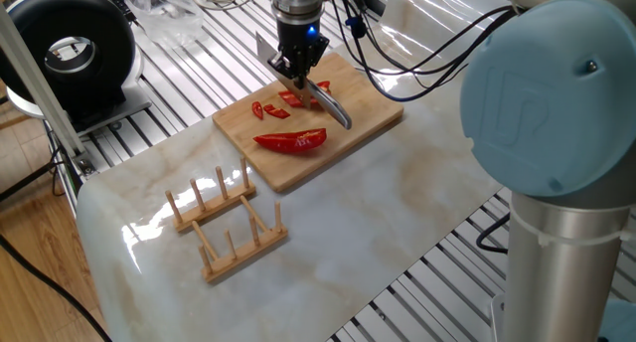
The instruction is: Chop the chili peppers
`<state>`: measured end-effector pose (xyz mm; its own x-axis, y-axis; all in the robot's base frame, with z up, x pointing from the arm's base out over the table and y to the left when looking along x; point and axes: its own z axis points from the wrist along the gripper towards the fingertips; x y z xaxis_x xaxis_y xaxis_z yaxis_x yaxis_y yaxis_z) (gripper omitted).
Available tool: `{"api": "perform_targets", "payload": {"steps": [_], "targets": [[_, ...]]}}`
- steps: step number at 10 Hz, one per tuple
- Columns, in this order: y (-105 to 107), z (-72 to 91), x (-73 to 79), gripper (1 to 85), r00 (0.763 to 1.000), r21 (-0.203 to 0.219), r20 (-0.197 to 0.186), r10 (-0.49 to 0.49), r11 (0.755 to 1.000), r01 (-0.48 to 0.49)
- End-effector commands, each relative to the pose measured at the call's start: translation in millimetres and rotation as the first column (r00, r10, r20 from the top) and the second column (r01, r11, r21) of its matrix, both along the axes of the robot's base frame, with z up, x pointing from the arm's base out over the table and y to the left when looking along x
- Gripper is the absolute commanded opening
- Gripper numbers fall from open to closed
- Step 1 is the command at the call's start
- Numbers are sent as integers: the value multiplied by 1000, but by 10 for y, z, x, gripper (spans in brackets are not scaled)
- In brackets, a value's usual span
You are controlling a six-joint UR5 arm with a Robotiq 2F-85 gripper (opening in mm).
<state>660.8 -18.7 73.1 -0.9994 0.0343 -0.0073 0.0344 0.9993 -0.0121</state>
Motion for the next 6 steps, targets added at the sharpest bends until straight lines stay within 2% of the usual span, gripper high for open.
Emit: {"api": "perform_targets", "payload": {"steps": [1,6], "targets": [[18,-20,18,13,1000,10,1,-8,1000,8],[44,-39,-12,13,1000,22,-16,-15,1000,16]]}}
